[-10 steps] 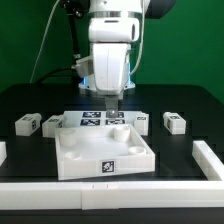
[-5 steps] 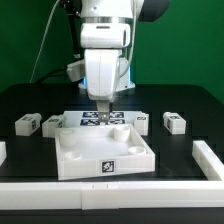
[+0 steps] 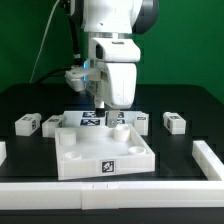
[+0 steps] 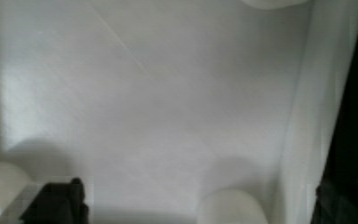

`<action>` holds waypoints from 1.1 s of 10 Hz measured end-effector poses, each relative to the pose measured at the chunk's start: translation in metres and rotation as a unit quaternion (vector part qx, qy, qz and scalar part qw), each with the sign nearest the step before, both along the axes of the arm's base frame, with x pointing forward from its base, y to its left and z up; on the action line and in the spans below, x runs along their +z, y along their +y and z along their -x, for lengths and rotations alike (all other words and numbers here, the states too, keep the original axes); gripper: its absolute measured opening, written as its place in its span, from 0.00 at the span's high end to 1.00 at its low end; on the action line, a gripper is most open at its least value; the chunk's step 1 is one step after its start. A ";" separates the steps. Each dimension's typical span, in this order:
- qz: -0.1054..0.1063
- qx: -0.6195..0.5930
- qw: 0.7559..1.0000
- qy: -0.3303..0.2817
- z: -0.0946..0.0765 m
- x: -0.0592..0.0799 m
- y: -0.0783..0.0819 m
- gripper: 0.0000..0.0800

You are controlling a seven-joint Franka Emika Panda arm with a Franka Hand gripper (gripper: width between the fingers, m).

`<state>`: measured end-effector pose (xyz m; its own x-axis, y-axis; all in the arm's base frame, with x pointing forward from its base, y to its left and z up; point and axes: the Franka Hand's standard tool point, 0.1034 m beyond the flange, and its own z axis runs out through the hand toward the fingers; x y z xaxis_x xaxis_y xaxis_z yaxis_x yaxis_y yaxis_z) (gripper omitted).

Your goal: Assemble one leg

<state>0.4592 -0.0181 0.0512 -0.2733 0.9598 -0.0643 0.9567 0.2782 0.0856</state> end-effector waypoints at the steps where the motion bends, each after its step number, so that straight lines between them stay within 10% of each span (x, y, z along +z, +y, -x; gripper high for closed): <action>1: 0.000 0.000 1.000 0.000 0.000 0.000 0.000 0.19; 11: -0.017 -0.037 0.998 0.043 0.055 -0.044 -0.013 0.19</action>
Offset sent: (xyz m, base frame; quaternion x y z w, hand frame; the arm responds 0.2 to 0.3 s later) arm -0.0020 -0.0062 -0.0069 0.0288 -0.0797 0.1030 0.9911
